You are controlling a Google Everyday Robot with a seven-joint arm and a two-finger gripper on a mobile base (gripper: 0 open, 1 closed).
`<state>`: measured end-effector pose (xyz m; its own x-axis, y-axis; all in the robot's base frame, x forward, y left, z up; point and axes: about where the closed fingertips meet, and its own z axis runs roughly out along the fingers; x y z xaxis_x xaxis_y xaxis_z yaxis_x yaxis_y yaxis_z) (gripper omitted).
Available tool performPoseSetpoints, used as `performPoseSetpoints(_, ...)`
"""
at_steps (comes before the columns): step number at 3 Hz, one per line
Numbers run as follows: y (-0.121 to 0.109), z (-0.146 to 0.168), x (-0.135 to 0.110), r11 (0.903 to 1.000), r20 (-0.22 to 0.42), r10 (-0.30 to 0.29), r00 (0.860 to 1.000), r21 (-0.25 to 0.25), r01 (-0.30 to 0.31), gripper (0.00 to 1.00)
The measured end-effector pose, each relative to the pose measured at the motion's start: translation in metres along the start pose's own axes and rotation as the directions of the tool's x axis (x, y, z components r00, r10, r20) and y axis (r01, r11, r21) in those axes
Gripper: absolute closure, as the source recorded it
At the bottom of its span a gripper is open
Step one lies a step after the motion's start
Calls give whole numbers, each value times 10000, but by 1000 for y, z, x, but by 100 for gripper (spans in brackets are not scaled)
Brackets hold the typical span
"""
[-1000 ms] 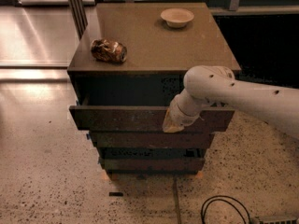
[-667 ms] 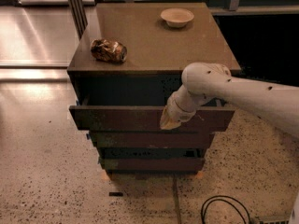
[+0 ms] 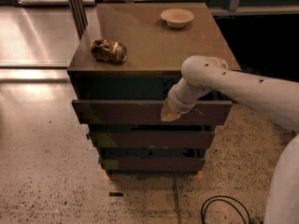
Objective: Close top drawer
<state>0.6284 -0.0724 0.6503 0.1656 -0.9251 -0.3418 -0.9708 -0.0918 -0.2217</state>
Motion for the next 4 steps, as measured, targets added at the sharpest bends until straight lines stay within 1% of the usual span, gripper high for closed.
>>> performPoseSetpoints(1,-9,1,4,10000,92,60,9999,71,-61,100)
performPoseSetpoints(2,-24,-2,9,9996,87,86,9999,265,-88,100)
performPoseSetpoints(3,-24,-2,9,9996,87,86,9999,262,-88,100)
performPoseSetpoints(4,-23,9,8,10000,31,48,10000,-78,-48,100)
